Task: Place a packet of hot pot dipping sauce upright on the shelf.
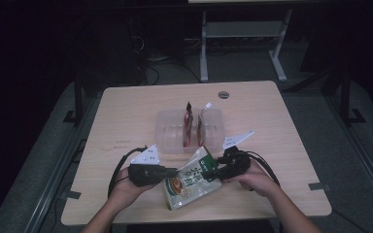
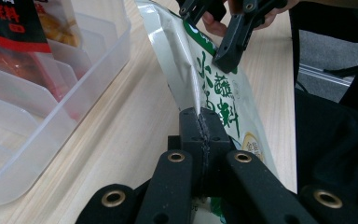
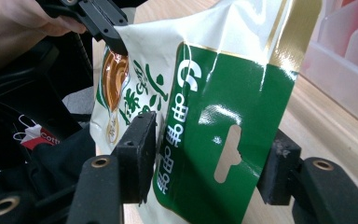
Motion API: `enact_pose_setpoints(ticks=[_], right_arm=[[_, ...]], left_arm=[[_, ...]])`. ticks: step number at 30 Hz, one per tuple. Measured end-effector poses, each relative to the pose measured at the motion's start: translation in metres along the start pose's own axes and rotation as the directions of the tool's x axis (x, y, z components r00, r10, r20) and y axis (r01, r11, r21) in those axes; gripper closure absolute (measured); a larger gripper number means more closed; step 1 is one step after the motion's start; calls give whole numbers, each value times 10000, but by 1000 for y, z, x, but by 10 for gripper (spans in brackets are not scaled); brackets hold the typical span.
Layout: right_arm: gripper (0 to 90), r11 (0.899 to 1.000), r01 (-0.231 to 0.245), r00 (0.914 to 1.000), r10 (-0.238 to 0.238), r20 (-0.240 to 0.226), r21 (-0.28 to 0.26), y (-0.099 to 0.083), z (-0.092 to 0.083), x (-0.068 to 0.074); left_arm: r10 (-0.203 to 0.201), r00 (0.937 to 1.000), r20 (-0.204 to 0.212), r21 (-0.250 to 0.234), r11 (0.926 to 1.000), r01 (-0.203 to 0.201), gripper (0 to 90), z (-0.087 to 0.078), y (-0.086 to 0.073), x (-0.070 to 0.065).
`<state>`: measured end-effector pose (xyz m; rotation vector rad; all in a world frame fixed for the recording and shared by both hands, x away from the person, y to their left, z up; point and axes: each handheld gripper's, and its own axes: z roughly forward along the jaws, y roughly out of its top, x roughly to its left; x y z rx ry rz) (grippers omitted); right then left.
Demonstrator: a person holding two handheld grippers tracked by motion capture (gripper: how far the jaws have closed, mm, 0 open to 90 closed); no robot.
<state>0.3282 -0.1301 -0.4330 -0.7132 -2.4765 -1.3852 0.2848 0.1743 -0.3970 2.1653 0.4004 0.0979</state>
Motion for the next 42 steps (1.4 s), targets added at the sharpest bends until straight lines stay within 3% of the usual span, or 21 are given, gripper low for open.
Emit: enact_pose_setpoints(ticks=[11,19,26,29,31,34,39,42], right_arm=[[678,9997,-178,9997,175,-188,-152,-1,-4,-1],[854,9995,292,9993,-295,-248,-120,-1,-2,2],[898,9982,582,9981,-584,-172,-122,0,-4,4],[900,9969,778,9969,-778,-87,63,-1,-3,5],[900,9970,758,9971,-757,-83,138,-1,-3,5],[900,9971,753,9971,-752,-85,78,-1,-4,5],[900,9966,825,9965,-826,-134,-30,0,-5,7],[900,9954,946,9952,-950,-246,-171,2,-6,10]], left_arm=[[-175,9997,-187,-127,9998,172,900,-2,-3,5],[-239,9993,-283,-176,9996,234,900,-1,-5,9],[-333,9983,-480,-168,9993,326,852,1,-8,13],[-657,9954,-704,-659,9960,611,762,-5,-8,17],[-702,9946,-759,-768,9950,643,764,-11,-8,19],[-589,9964,-610,-526,9971,557,897,-12,-8,17],[-440,9966,-694,481,9977,474,898,3,-10,15],[-438,9962,-757,823,9954,500,897,10,-11,17]])
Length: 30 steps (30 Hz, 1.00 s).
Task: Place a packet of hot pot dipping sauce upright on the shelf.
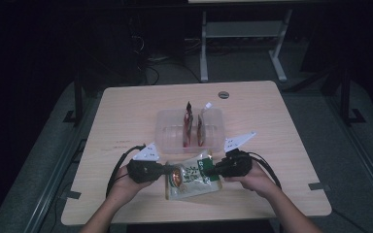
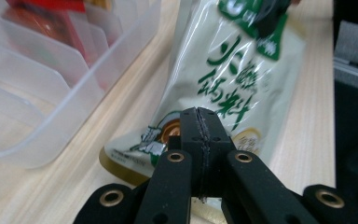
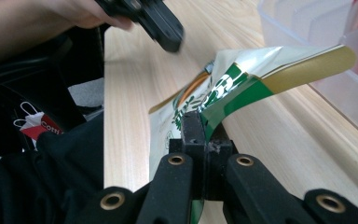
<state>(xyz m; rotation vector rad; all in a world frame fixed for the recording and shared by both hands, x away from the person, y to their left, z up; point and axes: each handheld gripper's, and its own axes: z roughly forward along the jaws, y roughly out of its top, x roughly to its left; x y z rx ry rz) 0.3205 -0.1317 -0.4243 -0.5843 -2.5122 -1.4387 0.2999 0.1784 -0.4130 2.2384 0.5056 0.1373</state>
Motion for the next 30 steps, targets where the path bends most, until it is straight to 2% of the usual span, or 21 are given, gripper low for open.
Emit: enact_pose_setpoints(ticks=[5,9,13,17,22,26,30], right_arm=[[900,9993,153,9994,-163,-301,-335,5,-3,7],[900,9974,260,9975,-302,-636,-672,12,-3,15],[900,9940,342,9937,-450,-1027,-1042,18,-2,22],[900,9902,321,9904,-499,-1289,-1363,21,-4,25],[900,9878,500,9904,-681,-1205,-1473,22,-8,27],[900,9880,465,9911,-641,-1170,-1476,22,-10,28],[900,9868,544,9921,-707,-1035,-1526,22,-13,28]], left_arm=[[-40,9999,157,54,10000,39,898,4,2,0],[100,9991,403,46,9999,-102,897,10,6,-4],[107,9974,714,-83,9999,-101,898,19,12,-10],[250,9924,1207,-208,9995,-227,897,28,19,-19],[467,9875,1503,-115,9989,-455,897,37,22,-29],[426,9879,1489,-112,9991,-414,896,36,21,-27],[191,9884,1508,-169,9997,-167,850,32,18,-24]])
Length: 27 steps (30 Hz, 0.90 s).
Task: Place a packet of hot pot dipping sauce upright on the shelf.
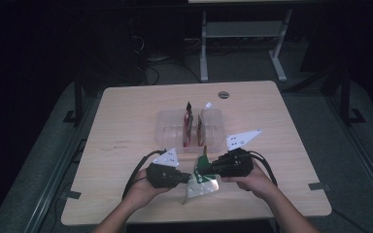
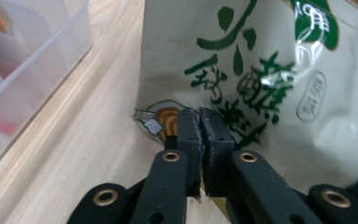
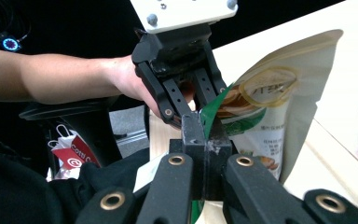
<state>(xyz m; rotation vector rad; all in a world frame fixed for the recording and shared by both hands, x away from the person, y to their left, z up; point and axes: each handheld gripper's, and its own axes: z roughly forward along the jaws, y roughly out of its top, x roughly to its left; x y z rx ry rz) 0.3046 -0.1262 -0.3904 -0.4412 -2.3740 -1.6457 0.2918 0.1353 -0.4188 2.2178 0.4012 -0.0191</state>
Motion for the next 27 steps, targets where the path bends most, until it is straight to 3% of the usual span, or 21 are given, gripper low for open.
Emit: enact_pose_setpoints(ticks=[7,12,15,21,27], right_arm=[[900,9999,49,9995,-44,305,-152,1,-9,0],[900,9995,44,9983,-27,583,-298,5,-21,1],[900,9990,266,9962,-236,837,-358,8,-29,1],[900,9979,402,9912,-334,1284,-510,14,-48,0],[900,9965,595,9847,-489,1674,-592,26,-66,-3]], left_arm=[[-242,9997,-27,15,9997,242,717,-10,-7,5],[-432,9990,85,327,9985,429,590,-13,-14,5],[-602,9981,93,380,9975,598,516,-12,-18,6],[-623,9981,-32,558,9965,624,419,-12,-20,9],[-806,9966,-175,597,9949,815,383,-13,-23,11]])
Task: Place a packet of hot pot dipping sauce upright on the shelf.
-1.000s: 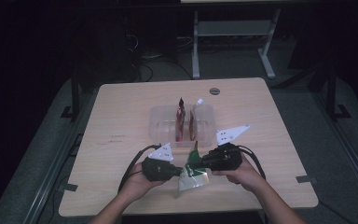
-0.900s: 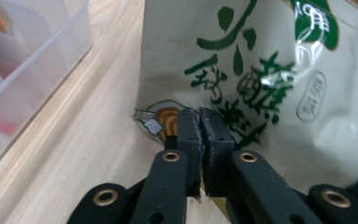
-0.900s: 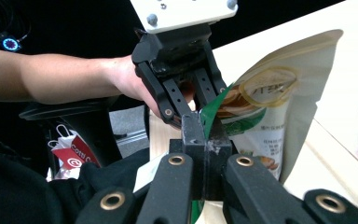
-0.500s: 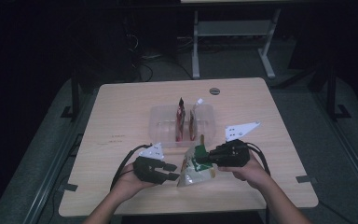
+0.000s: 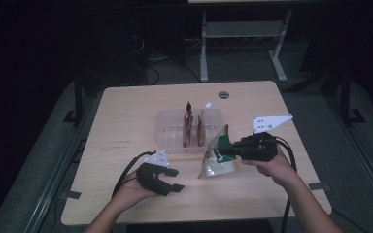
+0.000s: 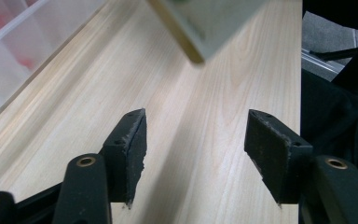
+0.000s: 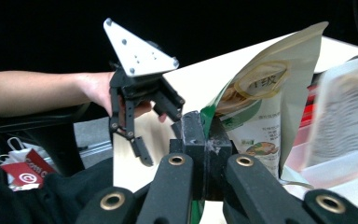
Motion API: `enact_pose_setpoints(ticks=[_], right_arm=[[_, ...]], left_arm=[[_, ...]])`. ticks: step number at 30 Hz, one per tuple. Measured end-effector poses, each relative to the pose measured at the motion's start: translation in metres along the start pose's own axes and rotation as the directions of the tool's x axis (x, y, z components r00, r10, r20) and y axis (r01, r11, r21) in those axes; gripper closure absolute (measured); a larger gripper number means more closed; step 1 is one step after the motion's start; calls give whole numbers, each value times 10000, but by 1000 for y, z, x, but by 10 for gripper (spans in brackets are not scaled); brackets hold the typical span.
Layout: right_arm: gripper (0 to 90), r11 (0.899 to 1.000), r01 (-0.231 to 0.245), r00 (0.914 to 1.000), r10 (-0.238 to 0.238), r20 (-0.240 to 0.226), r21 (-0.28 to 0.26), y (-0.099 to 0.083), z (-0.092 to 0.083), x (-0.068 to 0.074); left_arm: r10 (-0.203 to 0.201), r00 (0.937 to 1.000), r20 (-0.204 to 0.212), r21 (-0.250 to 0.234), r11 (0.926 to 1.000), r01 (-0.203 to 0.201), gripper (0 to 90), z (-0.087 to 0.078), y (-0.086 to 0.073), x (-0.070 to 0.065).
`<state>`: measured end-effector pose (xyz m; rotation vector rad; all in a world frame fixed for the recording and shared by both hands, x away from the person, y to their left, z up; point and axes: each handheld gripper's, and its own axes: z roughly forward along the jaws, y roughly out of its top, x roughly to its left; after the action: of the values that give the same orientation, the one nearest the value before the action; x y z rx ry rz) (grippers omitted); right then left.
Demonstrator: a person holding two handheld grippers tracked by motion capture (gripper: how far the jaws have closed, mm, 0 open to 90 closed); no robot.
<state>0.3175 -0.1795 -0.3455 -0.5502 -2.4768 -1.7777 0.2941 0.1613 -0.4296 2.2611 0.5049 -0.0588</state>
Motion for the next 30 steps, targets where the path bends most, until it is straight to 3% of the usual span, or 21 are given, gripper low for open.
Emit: enact_pose_setpoints(ticks=[6,13,19,30], right_arm=[[900,9997,83,9990,-74,434,-208,16,-17,-10],[900,9994,-40,9956,73,934,-353,34,-30,-32],[900,9997,-140,9918,167,1267,-221,44,-32,-52],[900,9982,-607,9870,595,1492,33,48,-32,-88]], left_arm=[[-172,9998,-42,173,9997,173,375,-2,-1,2],[-270,9996,-85,174,9995,272,358,-3,-3,3],[-206,9997,-144,382,9990,211,334,-5,-6,5],[-558,9981,-276,395,9976,569,281,-6,-10,10]])
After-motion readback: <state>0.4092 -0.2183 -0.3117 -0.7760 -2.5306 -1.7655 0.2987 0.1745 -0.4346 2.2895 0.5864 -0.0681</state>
